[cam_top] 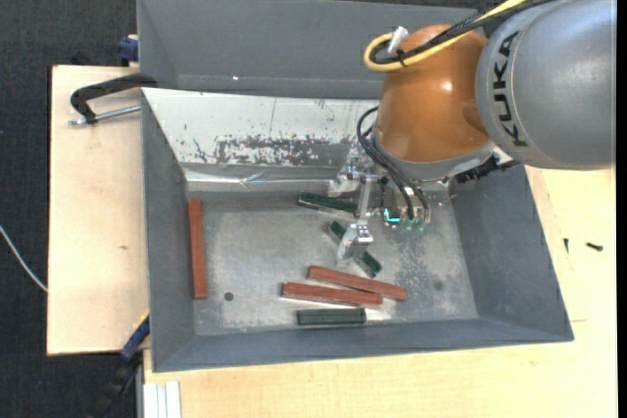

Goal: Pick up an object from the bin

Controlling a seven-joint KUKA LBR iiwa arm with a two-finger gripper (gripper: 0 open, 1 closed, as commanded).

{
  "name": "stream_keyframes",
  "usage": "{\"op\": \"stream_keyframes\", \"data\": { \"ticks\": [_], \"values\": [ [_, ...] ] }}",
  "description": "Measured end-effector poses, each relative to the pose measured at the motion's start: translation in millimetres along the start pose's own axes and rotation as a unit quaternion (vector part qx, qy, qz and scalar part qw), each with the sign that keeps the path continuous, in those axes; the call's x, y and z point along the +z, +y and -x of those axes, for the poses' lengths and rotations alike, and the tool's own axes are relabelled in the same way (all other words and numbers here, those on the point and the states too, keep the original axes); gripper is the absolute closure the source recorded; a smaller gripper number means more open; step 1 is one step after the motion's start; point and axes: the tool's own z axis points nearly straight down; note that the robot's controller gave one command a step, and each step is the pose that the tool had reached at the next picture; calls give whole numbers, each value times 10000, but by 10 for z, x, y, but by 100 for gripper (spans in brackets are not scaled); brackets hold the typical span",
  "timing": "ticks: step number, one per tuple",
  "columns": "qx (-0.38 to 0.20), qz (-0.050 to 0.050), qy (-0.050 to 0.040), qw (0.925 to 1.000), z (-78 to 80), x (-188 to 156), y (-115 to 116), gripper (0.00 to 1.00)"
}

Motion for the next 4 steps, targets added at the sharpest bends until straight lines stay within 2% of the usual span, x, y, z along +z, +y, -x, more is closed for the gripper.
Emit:
{"op": "stream_keyframes", "data": {
  "ticks": [1,2,3,4],
  "values": [
    [8,4,-43,10000,18,-45,-3,0],
    [-65,9,-82,9999,22,394,-234,0],
    [36,7,-62,10000,77,736,-415,100],
    [37,7,-62,10000,77,736,-416,100]
  ]
}}
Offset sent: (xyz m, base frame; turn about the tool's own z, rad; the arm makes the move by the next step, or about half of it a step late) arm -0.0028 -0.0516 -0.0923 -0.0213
